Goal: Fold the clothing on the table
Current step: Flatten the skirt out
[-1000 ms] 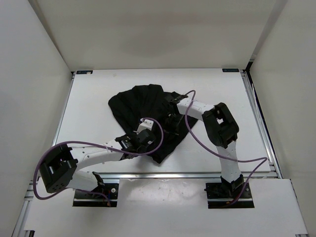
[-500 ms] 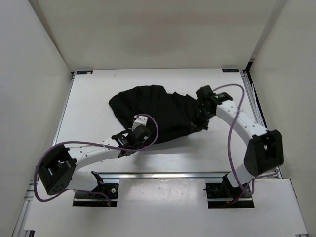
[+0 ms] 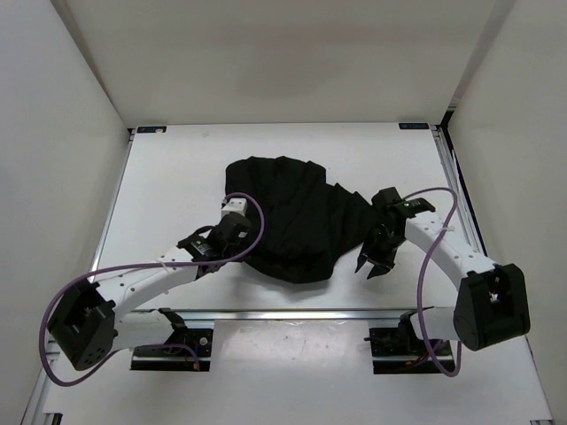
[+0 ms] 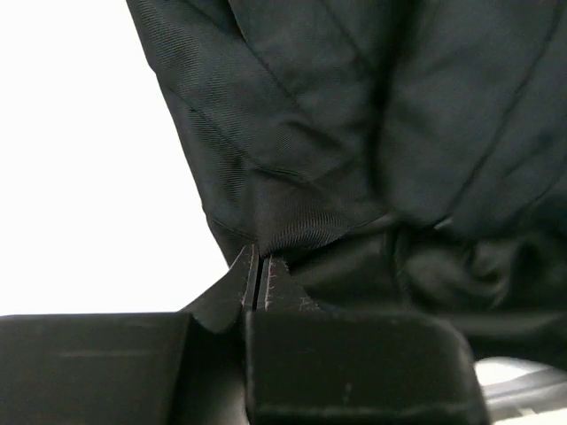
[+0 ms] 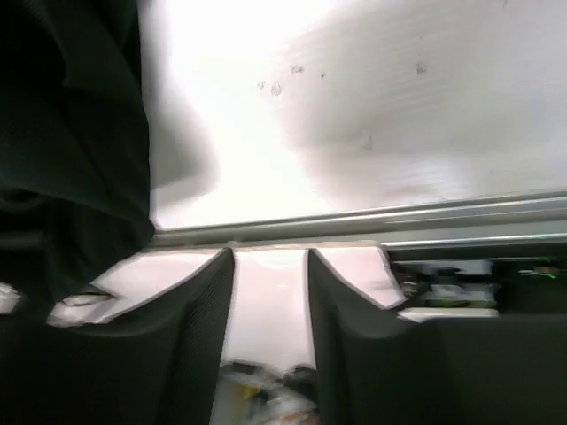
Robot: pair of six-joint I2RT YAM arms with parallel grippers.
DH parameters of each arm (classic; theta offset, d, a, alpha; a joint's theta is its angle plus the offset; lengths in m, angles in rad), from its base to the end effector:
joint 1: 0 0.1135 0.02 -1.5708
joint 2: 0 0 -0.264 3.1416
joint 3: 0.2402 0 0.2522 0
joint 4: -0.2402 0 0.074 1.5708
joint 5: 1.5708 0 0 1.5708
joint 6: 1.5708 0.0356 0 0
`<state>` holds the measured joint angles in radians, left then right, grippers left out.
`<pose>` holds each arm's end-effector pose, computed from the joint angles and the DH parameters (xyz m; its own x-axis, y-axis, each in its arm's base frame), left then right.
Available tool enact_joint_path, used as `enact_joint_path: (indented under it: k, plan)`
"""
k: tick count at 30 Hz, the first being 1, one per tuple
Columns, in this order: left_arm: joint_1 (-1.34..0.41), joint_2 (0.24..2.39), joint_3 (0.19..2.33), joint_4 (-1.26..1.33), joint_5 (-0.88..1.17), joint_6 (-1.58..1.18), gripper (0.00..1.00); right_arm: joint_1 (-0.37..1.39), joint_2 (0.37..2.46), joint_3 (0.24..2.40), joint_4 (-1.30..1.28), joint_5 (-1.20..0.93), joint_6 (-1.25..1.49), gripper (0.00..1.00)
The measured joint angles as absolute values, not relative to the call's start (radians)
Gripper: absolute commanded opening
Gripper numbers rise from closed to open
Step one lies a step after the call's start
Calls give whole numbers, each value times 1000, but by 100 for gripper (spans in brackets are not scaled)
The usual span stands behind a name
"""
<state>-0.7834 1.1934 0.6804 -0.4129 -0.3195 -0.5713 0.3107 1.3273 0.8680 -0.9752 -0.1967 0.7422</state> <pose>0.1711 -0.1547 0.2048 -0.7662 0.0386 -0.6414 0.1449 0.9829 -0.1139 0.2048 0.0731 0.2070 -0.9149 0.4024 0.0307 0.3980 0.8869 0.2345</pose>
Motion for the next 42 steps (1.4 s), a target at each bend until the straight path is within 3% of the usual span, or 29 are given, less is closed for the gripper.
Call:
enact_joint_path:
  k: [7, 19, 42]
  plan:
    - [-764, 1171, 680, -452, -321, -562, 4, 504, 1370, 1095, -1023, -74, 662, 50]
    - [-773, 1201, 715, -462, -313, -554, 3, 771, 1879, 1552, -1090, 33, 547, 49]
    - [-750, 1237, 753, -441, -325, -589, 0, 954, 1929, 1616, -1284, -28, 429, 49]
